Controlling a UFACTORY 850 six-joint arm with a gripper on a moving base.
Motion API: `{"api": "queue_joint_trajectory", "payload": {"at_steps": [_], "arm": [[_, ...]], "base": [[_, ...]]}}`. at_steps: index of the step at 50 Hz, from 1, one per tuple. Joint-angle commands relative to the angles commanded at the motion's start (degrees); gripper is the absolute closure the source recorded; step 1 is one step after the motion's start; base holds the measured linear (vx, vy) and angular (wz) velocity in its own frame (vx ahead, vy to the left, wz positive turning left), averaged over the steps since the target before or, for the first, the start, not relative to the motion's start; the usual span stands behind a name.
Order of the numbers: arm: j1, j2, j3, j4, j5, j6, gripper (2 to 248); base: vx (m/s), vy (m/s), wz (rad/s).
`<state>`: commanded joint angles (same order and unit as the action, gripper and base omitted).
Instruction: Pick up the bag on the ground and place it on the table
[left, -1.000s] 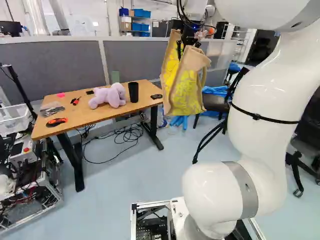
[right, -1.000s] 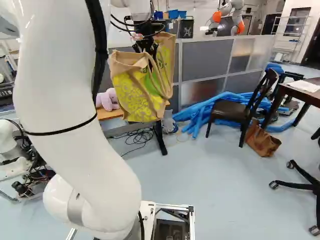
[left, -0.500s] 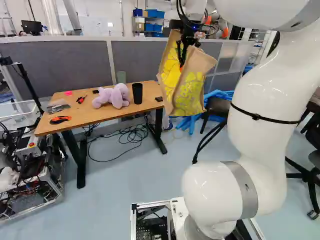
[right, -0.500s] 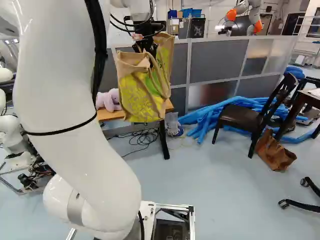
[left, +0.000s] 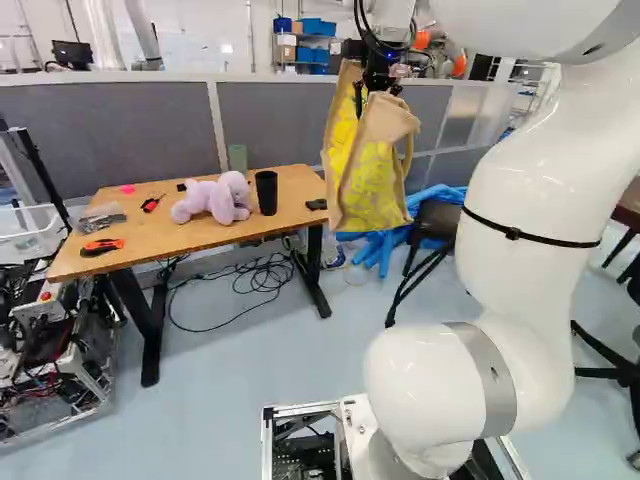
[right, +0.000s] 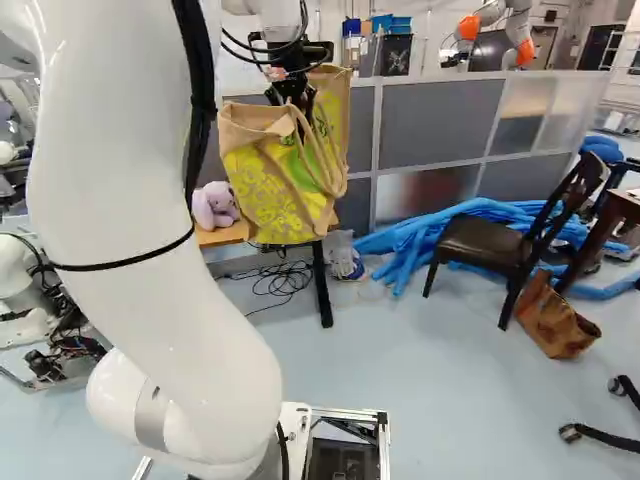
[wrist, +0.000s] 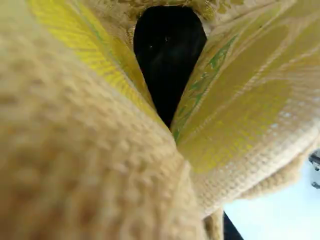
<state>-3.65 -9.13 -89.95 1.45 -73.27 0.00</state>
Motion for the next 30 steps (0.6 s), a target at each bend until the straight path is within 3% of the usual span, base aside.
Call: {"api": "queue_joint_trajectory", "payload": {"at_steps": [15,30], "arm": [[0.00,0.00,0.00,0.00,0.00,0.00,227],[0.00,0.00,0.00,0.00,0.00,0.00,227]], "base": [[0.143,0.048,0.342],[0.106,0.007,0.021]]}}
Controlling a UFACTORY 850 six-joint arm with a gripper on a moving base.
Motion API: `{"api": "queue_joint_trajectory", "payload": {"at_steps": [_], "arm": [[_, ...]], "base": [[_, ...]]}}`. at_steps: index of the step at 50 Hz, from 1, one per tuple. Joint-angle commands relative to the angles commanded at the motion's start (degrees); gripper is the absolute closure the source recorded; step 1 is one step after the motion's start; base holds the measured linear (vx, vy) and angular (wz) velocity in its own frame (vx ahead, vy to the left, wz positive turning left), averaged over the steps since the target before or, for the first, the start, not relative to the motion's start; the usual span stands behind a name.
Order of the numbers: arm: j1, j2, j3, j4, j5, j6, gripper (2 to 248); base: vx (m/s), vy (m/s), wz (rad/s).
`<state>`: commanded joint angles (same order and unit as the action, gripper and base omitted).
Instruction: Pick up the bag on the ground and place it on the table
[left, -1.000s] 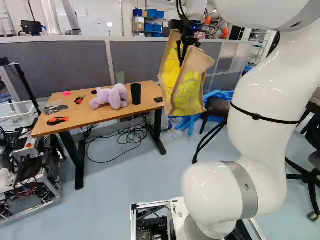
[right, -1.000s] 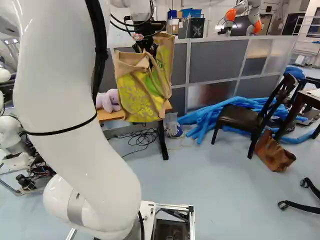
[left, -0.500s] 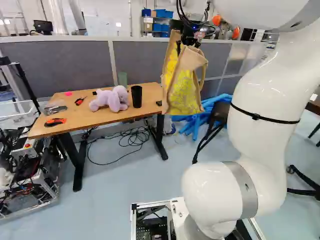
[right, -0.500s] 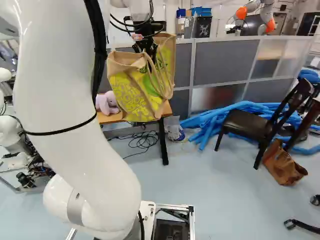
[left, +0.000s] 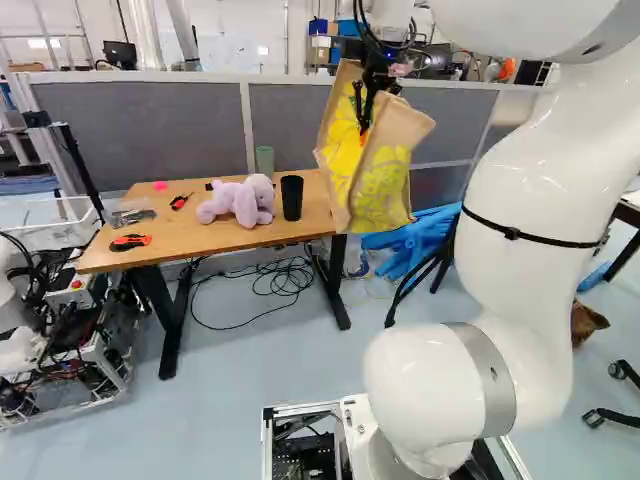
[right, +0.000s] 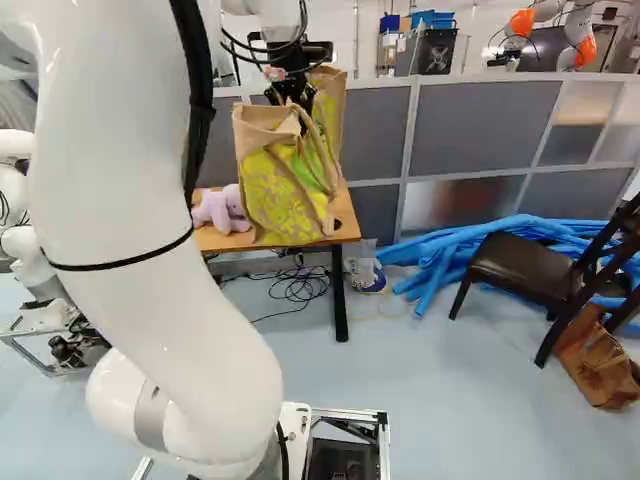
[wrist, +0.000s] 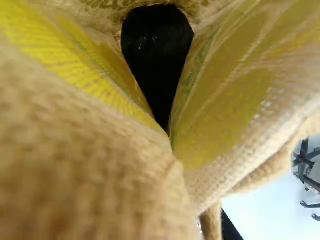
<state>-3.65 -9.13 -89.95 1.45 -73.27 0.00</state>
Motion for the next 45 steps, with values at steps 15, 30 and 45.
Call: {"api": "queue_joint_trajectory", "payload": {"at_steps": [15,30,45], "arm": [[0.00,0.00,0.00,0.00,0.00,0.00,227],[0.00,0.00,0.00,0.00,0.00,0.00,227],[0.00,0.00,0.00,0.00,0.00,0.00,227]], "base": [[0.135,0.002,-0.005],[0.144,0.004,-0.005],[0.142,0.003,-0.007]]}}
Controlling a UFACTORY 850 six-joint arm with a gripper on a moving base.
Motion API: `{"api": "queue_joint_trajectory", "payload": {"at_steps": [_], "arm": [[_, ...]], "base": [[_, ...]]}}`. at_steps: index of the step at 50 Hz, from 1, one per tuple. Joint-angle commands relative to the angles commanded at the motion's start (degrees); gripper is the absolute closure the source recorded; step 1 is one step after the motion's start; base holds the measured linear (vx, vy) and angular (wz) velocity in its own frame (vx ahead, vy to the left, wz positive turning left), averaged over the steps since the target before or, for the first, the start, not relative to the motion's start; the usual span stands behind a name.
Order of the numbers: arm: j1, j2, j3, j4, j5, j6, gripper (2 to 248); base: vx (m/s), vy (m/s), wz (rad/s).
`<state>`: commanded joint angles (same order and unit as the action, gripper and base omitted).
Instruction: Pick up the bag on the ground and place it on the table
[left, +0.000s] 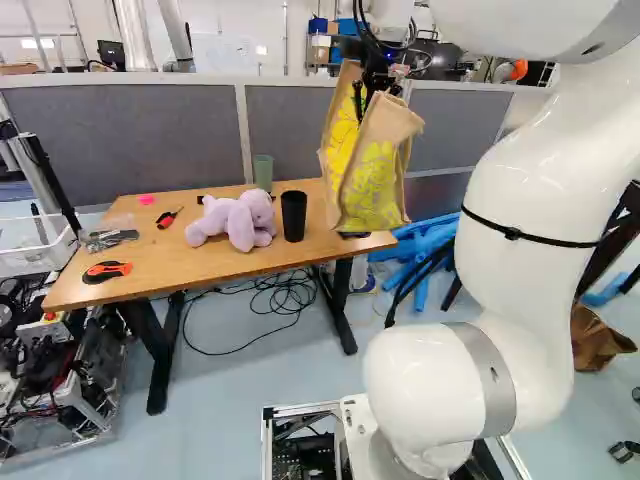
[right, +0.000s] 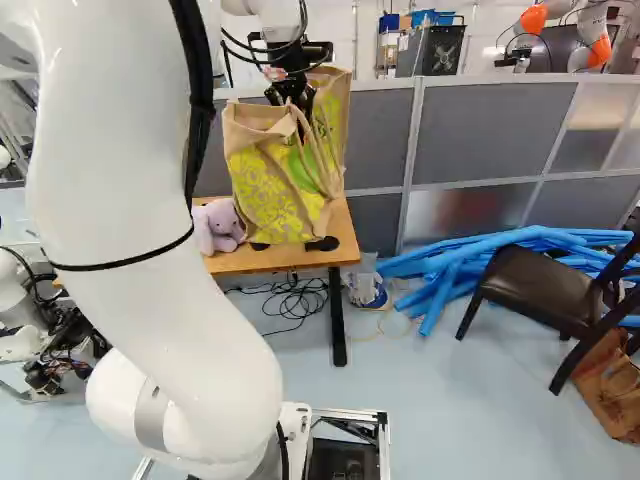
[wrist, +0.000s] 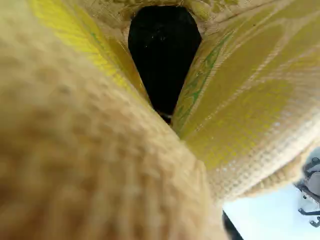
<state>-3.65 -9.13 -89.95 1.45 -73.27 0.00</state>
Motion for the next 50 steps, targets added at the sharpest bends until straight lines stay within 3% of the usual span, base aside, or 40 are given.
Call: {"api": "queue_joint_trajectory", "payload": {"at_steps": [50], "arm": [[0.02,-0.46,-0.53,0.00,0.00,0.00,227]], "base": [[0.137,0.004,-0.005]]}}
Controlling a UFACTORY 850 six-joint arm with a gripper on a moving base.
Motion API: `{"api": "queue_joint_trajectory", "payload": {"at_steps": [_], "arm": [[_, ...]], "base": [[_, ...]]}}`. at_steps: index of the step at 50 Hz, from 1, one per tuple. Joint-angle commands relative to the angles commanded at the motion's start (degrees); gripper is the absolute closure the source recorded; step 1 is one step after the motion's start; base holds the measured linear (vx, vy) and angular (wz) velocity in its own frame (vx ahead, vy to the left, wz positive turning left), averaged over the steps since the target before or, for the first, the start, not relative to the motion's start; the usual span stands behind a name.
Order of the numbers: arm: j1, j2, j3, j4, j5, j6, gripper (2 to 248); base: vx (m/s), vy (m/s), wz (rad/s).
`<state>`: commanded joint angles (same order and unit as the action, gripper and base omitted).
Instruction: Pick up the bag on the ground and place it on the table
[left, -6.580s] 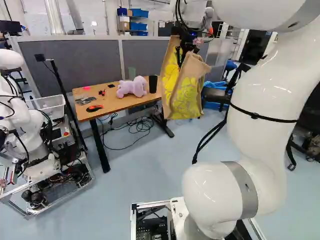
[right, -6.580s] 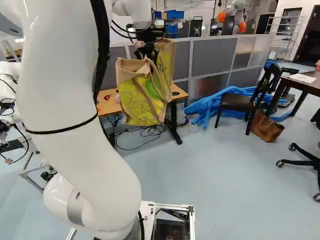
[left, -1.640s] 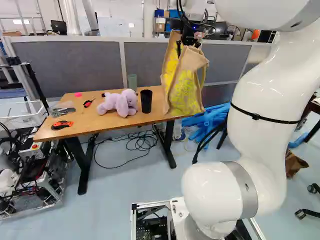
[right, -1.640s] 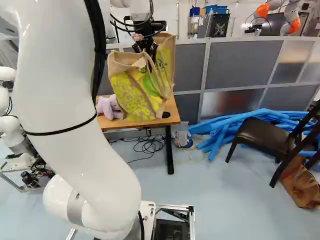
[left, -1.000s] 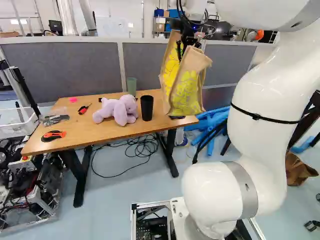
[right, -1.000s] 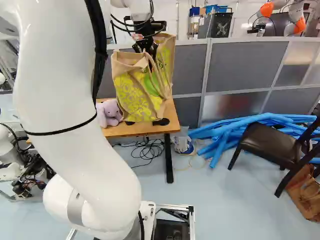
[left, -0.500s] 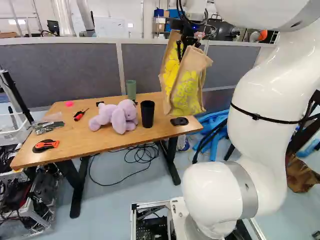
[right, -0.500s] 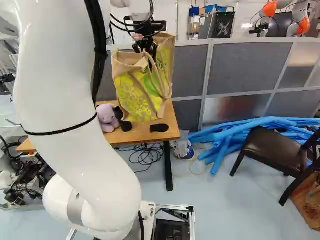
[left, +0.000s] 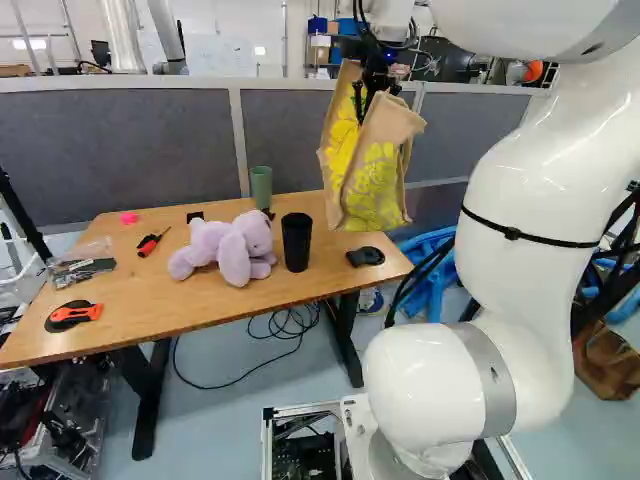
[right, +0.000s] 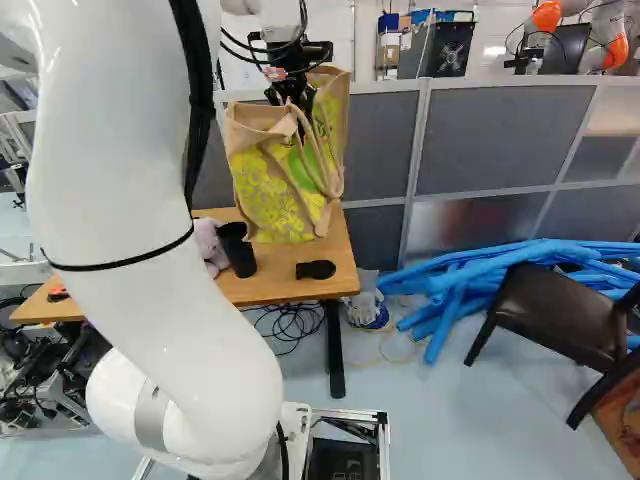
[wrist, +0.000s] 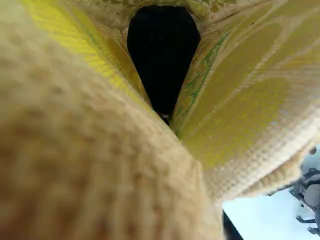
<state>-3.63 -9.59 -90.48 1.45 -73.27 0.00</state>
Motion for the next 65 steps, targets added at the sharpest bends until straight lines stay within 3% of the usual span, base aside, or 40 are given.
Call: {"api": "queue_joint_trajectory", "payload": {"at_steps": [28,42,65], "arm": [[0.12,-2.45,-2.83,0.00,-0.11,0.00,227],[0.22,-4.59,-5.37,0.00,-2.62,0.00,227],[0.48,-12.54,-11.64,0.00,-8.12,0.00,227]], "base": [[0.006,0.000,-0.001],[0.000,0.000,0.000],[0.000,0.000,0.000]]}}
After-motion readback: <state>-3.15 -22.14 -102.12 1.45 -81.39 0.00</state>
